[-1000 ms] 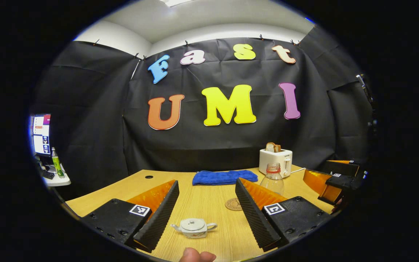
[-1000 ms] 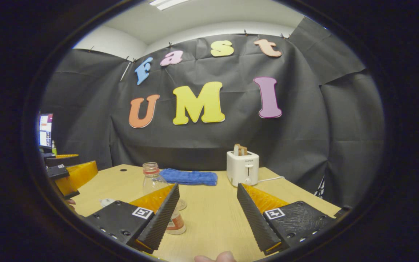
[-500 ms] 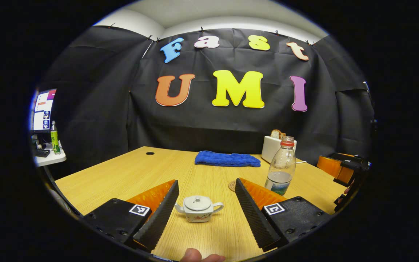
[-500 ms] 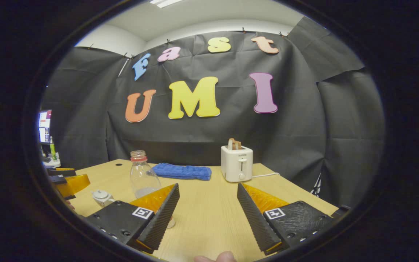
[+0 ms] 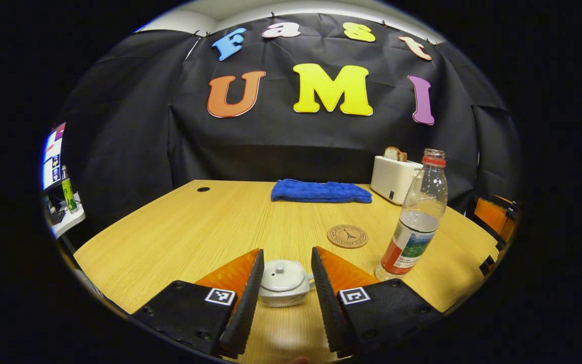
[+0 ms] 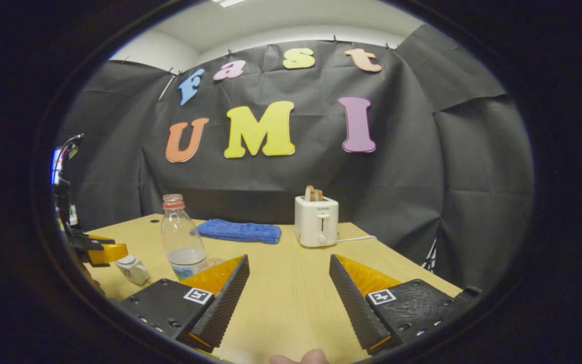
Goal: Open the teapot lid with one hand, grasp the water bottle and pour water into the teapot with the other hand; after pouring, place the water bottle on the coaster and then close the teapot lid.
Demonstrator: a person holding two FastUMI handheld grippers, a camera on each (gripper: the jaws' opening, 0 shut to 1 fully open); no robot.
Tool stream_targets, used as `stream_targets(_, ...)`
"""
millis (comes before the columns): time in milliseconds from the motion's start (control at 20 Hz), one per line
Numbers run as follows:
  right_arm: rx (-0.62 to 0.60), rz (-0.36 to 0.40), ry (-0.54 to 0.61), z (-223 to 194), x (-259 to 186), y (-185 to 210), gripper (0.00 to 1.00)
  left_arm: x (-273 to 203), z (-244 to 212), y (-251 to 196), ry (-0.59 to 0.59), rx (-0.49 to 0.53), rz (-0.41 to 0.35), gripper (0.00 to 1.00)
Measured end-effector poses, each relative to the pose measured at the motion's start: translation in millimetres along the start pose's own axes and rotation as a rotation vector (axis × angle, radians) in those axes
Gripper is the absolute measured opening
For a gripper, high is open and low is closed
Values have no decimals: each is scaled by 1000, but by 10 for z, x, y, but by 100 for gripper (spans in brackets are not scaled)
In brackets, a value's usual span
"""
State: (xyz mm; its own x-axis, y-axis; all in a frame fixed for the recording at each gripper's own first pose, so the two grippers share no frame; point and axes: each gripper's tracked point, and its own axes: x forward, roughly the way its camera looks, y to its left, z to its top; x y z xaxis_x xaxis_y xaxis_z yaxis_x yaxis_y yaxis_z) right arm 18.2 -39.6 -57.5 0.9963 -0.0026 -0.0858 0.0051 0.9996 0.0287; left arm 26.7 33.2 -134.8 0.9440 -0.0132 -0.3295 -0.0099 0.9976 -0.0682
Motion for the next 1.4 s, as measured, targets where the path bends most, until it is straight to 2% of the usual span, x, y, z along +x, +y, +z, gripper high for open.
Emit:
stream_targets(200, 6, -2, 8, -47, 19, -32, 95, 50, -98, 45, 41, 2, 25, 39)
stream_targets(250, 6, 3, 9, -60, 23, -21, 95, 63, -79, 47, 35, 12, 27, 29)
stream_targets(300, 7, 15, 12, -67, 22, 3, 95, 75, -71, 40, 35, 15, 25, 27)
stream_targets(350, 7, 33, 14, -87, 14, 40, 95, 76, -70, 50, 32, 11, 24, 17)
stream_targets(450, 6, 71, 7, -82, -9, 114, 97, 93, -57, 47, 26, -11, 18, 7)
stream_targets(500, 6, 92, 2, -76, -17, 157, 95, 94, -47, 39, 25, -18, 14, 6)
stream_targets(650, 7, 166, -7, -66, -58, 325, 97, 73, -18, 38, 19, -14, 3, 4)
stream_targets(1100, -36, 347, 72, -324, -106, 974, 95, -254, 570, 17, -138, -57, -44, 3)
stream_targets(1200, -49, 367, 87, -374, -86, 1102, 95, -341, 697, 25, -175, -72, -53, 3)
stream_targets(1400, -72, 359, 91, -375, 68, 1286, 95, -468, 773, 84, -209, -65, -57, 3)
